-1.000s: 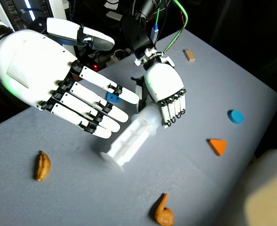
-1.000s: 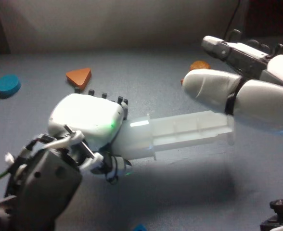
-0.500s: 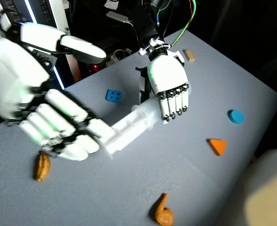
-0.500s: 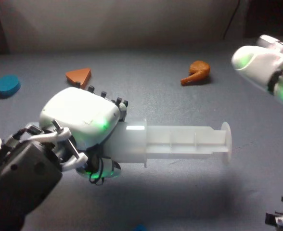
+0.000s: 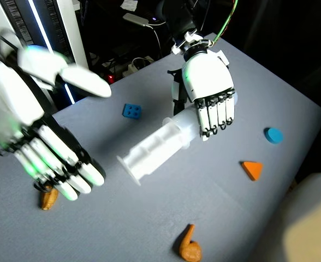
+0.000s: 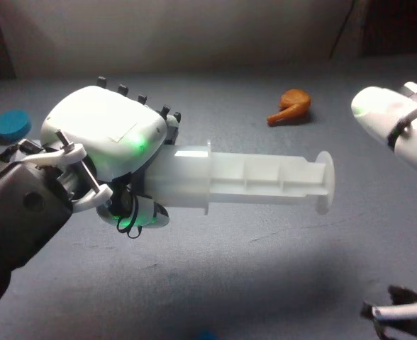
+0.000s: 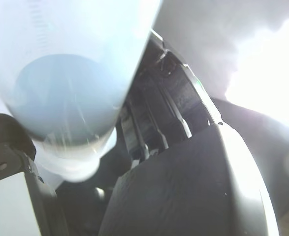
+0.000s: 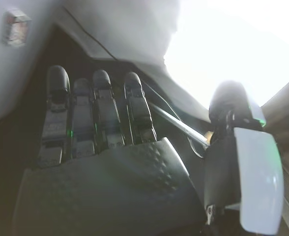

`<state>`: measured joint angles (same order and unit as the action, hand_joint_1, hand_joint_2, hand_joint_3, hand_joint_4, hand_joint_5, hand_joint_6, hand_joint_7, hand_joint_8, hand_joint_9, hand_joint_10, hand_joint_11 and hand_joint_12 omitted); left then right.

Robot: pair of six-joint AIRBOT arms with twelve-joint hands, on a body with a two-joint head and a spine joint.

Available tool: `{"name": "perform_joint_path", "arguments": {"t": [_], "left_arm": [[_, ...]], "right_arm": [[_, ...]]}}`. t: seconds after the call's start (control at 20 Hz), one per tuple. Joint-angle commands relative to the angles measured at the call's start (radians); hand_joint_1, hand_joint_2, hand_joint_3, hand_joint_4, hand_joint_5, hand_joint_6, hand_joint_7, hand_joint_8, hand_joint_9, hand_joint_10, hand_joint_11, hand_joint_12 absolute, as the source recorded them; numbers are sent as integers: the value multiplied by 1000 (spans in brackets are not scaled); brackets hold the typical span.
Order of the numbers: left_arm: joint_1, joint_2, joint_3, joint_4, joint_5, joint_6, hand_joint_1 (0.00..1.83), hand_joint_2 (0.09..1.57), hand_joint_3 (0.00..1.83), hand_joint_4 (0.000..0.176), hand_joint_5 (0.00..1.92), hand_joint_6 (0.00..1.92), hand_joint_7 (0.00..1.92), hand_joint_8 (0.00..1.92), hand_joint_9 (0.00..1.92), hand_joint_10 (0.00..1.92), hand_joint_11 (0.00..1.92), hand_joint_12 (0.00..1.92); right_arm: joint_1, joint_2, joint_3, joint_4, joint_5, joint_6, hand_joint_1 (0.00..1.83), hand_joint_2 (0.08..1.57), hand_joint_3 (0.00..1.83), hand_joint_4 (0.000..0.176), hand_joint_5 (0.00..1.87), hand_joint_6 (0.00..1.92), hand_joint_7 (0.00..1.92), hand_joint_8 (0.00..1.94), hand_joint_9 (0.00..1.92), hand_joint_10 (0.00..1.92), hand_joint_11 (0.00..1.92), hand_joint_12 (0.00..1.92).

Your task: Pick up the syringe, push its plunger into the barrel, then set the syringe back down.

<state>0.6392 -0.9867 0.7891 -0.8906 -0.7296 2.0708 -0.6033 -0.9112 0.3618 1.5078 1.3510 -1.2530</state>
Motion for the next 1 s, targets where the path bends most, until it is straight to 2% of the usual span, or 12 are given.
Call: {"name": "perform_joint_path", "arguments": {"t": [0.0, 0.1, 0.3, 0.4, 0.7, 0.95], "left_arm": [[-26, 9, -1, 66, -76, 2, 1377, 1133, 0, 0, 912, 903, 969, 1044, 838, 1332, 800, 1136], [-40, 13, 0, 66, -70, 3, 1373, 1130, 0, 0, 912, 903, 978, 1028, 847, 1325, 837, 1088], [-71, 24, 5, 65, -40, 7, 1371, 1136, 0, 0, 890, 933, 972, 1040, 840, 1337, 797, 1113], [-84, 27, 9, 63, -27, 7, 1371, 1139, 0, 0, 884, 925, 962, 1058, 837, 1353, 794, 1142], [-105, 28, 11, 18, -27, 23, 1369, 1147, 0, 0, 859, 954, 950, 1082, 829, 1365, 770, 1163], [-108, 28, 9, -4, -42, 26, 1369, 1144, 0, 0, 881, 938, 941, 1086, 833, 1363, 777, 1168]], "right_arm": [[6, -15, 12, -100, 70, 19, 44, 1055, 0, 109, 89, 0, 83, 0, 37, 3, 0, 584], [6, -53, 33, -71, 67, 20, 44, 1055, 0, 108, 86, 0, 85, 1, 37, 3, 0, 584], [29, -148, 83, -17, 70, 49, 57, 1048, 0, 108, 111, 4, 109, 4, 41, 2, 0, 622], [47, -189, 110, 19, 66, 50, 60, 1044, 0, 108, 105, 1, 110, 2, 59, 5, 0, 700], [57, -237, 137, 59, 45, 69, 85, 1031, 0, 108, 116, 1, 113, 1, 64, 2, 0, 660], [86, -269, 164, 82, 20, 80, 69, 1036, 2, 109, 85, 0, 83, 0, 43, 0, 0, 551]]}}
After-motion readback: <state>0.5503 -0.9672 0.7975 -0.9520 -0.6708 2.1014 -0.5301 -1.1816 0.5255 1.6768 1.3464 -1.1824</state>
